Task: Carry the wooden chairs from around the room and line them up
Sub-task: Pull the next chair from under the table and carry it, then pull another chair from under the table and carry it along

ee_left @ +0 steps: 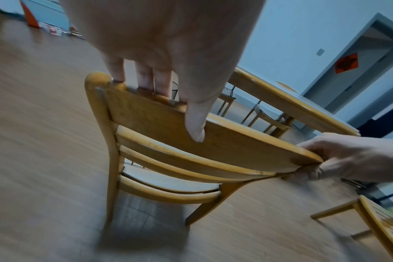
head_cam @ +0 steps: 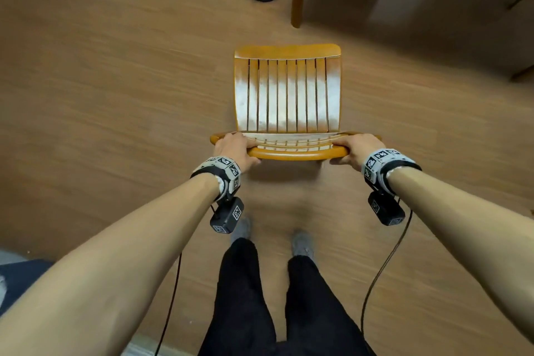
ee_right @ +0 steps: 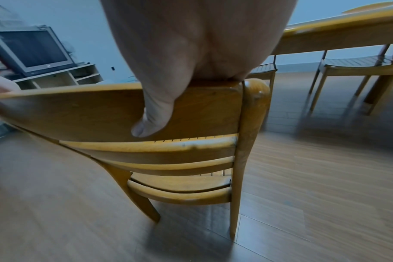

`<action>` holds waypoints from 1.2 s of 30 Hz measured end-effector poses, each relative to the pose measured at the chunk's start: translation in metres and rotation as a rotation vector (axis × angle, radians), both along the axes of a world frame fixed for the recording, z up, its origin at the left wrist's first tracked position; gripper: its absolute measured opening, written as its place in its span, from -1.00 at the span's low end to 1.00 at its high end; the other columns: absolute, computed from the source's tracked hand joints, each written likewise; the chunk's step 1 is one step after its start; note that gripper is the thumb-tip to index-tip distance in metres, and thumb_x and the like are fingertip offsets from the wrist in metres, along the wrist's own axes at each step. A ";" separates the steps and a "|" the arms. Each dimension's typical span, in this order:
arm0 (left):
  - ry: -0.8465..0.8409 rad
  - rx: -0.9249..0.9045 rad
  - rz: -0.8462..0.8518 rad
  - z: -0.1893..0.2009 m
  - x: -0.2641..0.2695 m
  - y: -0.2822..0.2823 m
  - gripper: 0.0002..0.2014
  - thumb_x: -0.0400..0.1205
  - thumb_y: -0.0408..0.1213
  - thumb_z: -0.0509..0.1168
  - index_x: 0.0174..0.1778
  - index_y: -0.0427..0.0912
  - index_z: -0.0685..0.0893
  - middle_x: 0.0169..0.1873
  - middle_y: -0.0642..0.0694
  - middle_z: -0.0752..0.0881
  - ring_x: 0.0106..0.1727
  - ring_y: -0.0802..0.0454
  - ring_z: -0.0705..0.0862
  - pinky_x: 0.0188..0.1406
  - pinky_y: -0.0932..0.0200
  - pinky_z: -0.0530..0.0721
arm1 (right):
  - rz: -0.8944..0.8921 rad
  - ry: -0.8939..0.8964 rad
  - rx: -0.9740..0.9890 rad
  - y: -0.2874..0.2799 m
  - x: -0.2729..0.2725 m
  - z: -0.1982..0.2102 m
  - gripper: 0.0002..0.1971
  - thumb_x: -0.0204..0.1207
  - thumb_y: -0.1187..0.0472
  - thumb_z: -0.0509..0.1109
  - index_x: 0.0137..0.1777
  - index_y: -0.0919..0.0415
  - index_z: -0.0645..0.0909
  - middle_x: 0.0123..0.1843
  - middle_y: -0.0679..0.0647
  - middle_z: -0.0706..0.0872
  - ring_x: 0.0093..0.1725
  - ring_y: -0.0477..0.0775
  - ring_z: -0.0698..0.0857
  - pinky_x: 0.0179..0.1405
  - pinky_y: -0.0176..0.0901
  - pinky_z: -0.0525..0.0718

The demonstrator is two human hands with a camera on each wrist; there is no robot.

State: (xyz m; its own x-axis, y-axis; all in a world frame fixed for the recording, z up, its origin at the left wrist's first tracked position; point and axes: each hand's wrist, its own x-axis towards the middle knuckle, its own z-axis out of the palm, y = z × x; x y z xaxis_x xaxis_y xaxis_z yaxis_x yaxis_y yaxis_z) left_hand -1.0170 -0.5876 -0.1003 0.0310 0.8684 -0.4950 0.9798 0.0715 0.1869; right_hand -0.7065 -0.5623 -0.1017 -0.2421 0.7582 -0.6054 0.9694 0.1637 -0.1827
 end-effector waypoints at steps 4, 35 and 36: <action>-0.004 -0.043 0.067 0.006 0.016 -0.033 -0.47 0.51 0.08 0.46 0.43 0.20 0.64 0.32 -0.01 0.69 0.36 -0.11 0.58 0.36 -0.05 0.55 | 0.071 -0.005 -0.024 -0.015 0.010 0.006 -0.72 0.49 -0.20 0.50 0.15 -0.19 0.69 0.05 -0.08 0.76 0.02 0.11 0.71 0.03 -0.02 0.69; -0.129 0.234 0.179 0.172 -0.312 0.237 -0.62 0.71 -0.04 0.06 0.22 -0.13 0.69 0.16 -0.16 0.75 0.13 -0.21 0.68 0.07 0.02 0.64 | -0.231 0.194 0.137 0.246 -0.331 0.153 -0.56 0.59 0.18 0.36 0.47 0.11 0.62 0.43 0.11 0.69 0.40 0.20 0.64 0.47 0.01 0.54; -0.131 0.226 0.165 0.177 -0.326 0.253 -0.61 0.71 -0.02 0.06 0.22 -0.12 0.68 0.16 -0.15 0.75 0.12 -0.21 0.68 0.06 0.03 0.63 | -0.247 0.199 0.137 0.256 -0.346 0.159 -0.56 0.59 0.17 0.35 0.48 0.11 0.62 0.43 0.11 0.69 0.40 0.20 0.64 0.47 0.01 0.54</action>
State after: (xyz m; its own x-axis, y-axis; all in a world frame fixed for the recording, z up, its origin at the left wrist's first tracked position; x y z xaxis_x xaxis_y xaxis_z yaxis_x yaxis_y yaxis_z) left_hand -1.3429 -0.3347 0.0766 -0.0687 0.9545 -0.2900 0.9249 0.1700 0.3402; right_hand -1.0522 -0.3059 0.0570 -0.1438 0.8799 -0.4528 0.9304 -0.0357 -0.3648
